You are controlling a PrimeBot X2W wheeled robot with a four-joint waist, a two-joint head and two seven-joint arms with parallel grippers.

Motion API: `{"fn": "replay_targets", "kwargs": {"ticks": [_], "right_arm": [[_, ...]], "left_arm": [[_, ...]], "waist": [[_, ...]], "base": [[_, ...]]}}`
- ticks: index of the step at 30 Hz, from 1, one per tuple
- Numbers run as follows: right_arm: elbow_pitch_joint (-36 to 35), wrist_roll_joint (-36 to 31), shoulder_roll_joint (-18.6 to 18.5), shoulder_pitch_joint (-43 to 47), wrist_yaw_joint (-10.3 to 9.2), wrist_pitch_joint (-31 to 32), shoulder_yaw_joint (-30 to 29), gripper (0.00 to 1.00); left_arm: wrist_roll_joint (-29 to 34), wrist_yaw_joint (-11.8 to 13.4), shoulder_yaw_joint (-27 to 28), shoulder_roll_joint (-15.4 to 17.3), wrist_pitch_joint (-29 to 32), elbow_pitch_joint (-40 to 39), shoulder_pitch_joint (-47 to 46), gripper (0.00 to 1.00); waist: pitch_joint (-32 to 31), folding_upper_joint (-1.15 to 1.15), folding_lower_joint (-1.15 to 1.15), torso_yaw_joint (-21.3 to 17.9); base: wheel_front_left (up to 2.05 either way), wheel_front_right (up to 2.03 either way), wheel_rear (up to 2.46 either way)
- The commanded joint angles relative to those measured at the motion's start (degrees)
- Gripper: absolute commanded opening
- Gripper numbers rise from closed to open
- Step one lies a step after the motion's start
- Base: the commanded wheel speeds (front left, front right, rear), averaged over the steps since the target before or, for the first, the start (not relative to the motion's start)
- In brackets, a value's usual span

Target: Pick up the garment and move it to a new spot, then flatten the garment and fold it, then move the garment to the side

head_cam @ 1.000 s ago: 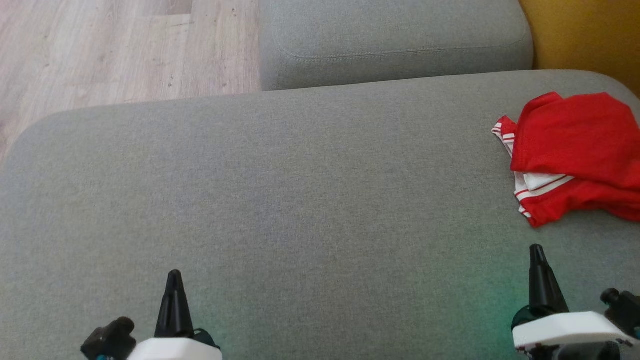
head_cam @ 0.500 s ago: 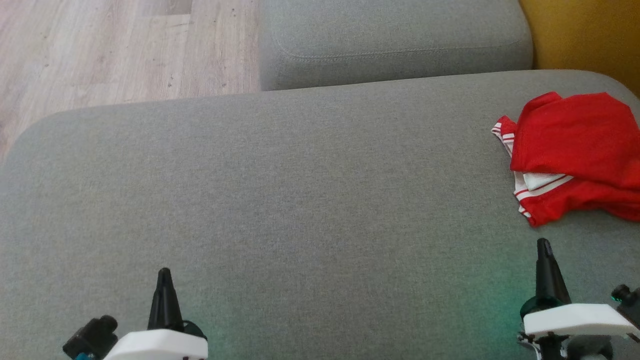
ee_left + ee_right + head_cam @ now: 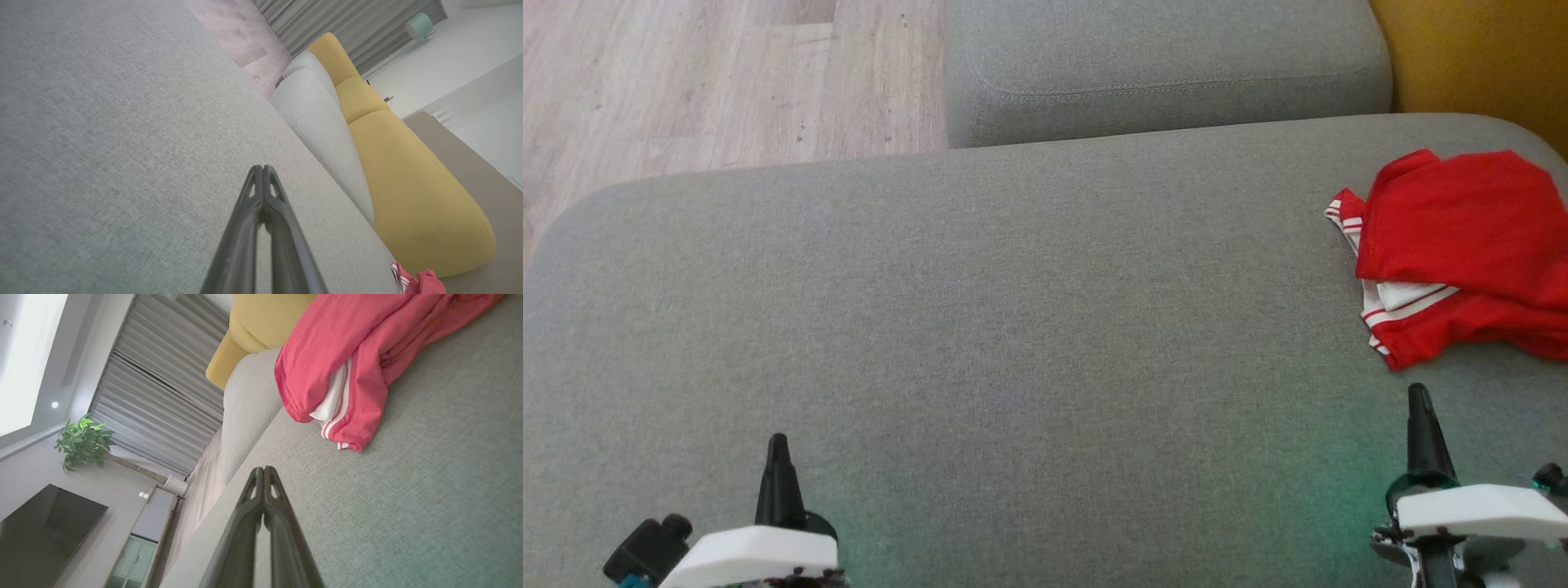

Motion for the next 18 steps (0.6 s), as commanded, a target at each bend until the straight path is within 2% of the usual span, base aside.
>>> {"fn": "replay_targets", "kwargs": {"ticks": [1,18], "right_arm": [[-1.6,2.2,-1.0,-3.3,0.24,0.5,0.2,0.00],[-0.9,13.6,-1.0,-5.3,0.29,3.2,-0.9,0.00]], "left_arm": [[-2.0,-0.7,2.0,0.8,0.4,-1.4,-3.3,0.00],[-13.5,-2.9,4.9,0.8,3.2,-0.3,-5.2,0.00]], "waist": [[0.0,0.00,0.00,0.0],[0.0,0.00,0.00,-0.1]], "base": [[0.00,0.00,0.00],[0.00,0.00,0.00]]}}
